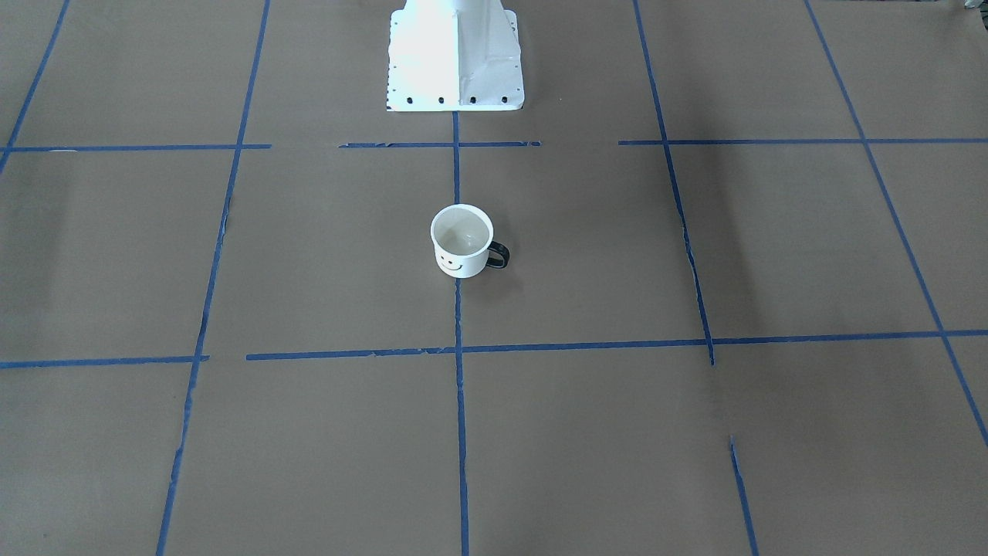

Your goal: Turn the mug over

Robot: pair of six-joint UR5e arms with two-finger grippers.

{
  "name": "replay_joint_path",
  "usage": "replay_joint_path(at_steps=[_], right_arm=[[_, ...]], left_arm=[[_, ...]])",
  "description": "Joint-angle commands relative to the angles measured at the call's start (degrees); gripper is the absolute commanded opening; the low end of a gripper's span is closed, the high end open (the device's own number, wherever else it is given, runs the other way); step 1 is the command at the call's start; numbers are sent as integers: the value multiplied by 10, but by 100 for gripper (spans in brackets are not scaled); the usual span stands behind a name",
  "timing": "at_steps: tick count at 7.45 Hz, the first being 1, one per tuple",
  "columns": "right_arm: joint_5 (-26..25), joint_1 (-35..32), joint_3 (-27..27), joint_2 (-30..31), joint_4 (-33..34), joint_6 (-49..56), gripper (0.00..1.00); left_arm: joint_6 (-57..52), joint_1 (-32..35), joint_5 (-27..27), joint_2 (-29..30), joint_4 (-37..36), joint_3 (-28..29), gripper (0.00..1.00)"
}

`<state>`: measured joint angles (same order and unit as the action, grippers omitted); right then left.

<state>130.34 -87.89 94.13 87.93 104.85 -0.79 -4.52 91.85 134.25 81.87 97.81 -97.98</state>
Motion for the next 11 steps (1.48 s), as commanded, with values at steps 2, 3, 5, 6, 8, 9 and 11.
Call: replay_joint_path(at_steps=[2,3,5,6,8,9,11], right_arm=[[0,0,0,0,0,0,100],[0,0,0,0,0,0,100],[0,0,0,0,0,0,100],[0,0,0,0,0,0,100],[0,0,0,0,0,0,100],[0,0,0,0,0,0,100],[0,0,0,0,0,0,100]], left_arm=[[-1,0,-5,0,1,-6,100],[-1,0,-6,0,1,-5,100],[-1,0,-5,0,1,-6,100],[-1,0,-6,0,1,-6,100],[0,0,-5,0,4,-6,100],[0,0,-5,0,4,-6,100],[2,0,-5,0,12,-5,100]])
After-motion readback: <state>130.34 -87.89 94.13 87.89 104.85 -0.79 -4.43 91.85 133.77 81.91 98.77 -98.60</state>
